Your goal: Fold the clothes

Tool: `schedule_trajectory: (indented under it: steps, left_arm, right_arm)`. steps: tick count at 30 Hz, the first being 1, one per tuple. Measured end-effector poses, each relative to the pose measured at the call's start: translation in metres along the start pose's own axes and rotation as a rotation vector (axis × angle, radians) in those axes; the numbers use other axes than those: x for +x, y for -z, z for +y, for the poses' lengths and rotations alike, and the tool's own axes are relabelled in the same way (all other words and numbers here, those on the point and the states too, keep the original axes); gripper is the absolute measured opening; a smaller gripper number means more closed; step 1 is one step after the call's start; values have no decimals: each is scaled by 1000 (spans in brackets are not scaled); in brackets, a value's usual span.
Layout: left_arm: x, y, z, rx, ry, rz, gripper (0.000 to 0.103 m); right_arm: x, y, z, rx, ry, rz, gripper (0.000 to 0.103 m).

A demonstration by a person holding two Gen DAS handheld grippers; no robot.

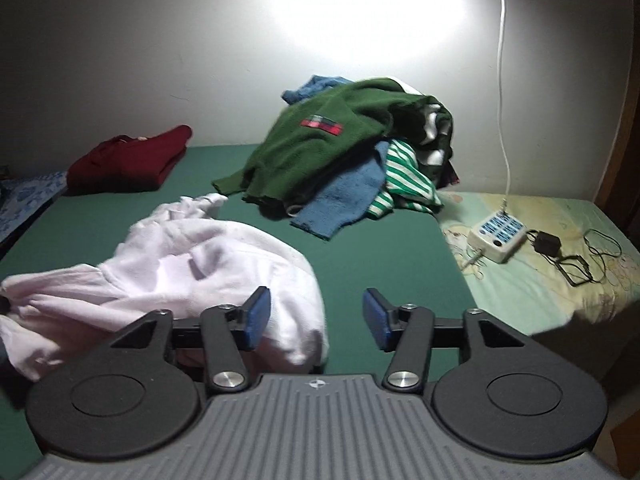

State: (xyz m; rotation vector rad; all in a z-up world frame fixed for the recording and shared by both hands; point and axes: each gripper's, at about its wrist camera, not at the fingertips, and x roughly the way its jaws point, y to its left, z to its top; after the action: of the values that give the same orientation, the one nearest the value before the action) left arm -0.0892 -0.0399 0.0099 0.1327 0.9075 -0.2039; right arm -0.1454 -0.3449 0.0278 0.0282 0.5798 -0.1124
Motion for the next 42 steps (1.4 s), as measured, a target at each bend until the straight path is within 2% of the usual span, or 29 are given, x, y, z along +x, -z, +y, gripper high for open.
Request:
schedule_trajectory:
  steps: [2, 3, 4, 5, 6, 7, 11, 13, 15, 18, 20, 21, 22, 23, 24, 25, 26, 27, 33, 36, 38, 39, 40, 42]
  left_arm:
    - [-6, -1, 1, 6, 7, -32, 33]
    - [-10, -2, 1, 8, 10, -51, 44]
    - [-13, -3, 2, 11, 14, -70, 60]
    - [-16, -4, 3, 13, 17, -89, 68]
    - [-20, -5, 3, 16, 20, -108, 81]
    - [-23, -6, 4, 18, 24, -127, 86]
    - [-19, -10, 1, 14, 54, -151, 88]
    - [-8, -13, -4, 18, 62, -137, 81]
    - [3, -15, -9, 22, 90, -117, 79]
    - [16, -17, -17, 22, 167, -96, 85]
    - [24, -19, -23, 36, 171, -90, 85]
    - [29, -20, -25, 44, 167, -84, 81]
    - [33, -21, -27, 49, 165, -77, 71]
    - [35, -21, -26, 48, 166, -70, 64]
    - [37, -21, -26, 46, 168, -62, 41]
    - [39, -21, -25, 45, 170, -55, 23]
    - [40, -21, -25, 43, 172, -47, 18]
    - [42, -21, -25, 42, 173, -39, 17]
    - [43, -20, -24, 43, 169, -14, 17]
    - [37, -18, -23, 59, 159, -17, 17]
    - [36, -15, -23, 76, 139, -13, 17]
    - [37, -14, -23, 79, 134, -4, 18]
    - [38, -12, -23, 82, 130, 3, 19]
    - [40, -9, -24, 81, 125, 12, 22]
  right_arm:
    - [1, -3, 23, -66, -34, -25, 65]
    - [4, -2, 35, -106, -39, -29, 67]
    - [8, 0, 45, -145, -32, -25, 69]
    - [13, 1, 56, -184, -25, -22, 69]
    - [19, 3, 64, -213, -15, -16, 69]
    - [24, 6, 70, -222, 2, -4, 69]
    - [39, 13, 71, -201, 88, 31, 65]
    - [41, 15, 64, -181, 106, 25, 56]
    - [41, 16, 57, -162, 123, 30, 48]
    - [43, 19, 46, -131, 155, 44, 48]
    - [44, 23, 39, -111, 184, 53, 47]
    - [45, 24, 35, -97, 203, 58, 41]
    - [45, 26, 30, -75, 228, 62, 23]
    - [46, 27, 23, -52, 239, 69, 17]
    - [46, 27, 17, -30, 241, 78, 13]
    - [46, 28, 11, -8, 243, 87, 10]
    - [46, 29, 5, 9, 249, 92, 8]
    - [45, 31, 2, 17, 261, 91, 6]
    - [40, 43, -29, 99, 352, 107, 6]
    - [47, 48, -40, 103, 354, 171, 7]
    - [52, 52, -46, 101, 353, 216, 15]
    - [53, 53, -46, 98, 354, 233, 24]
    - [50, 52, -45, 91, 351, 225, 33]
    - [37, 48, -37, 44, 328, 154, 40]
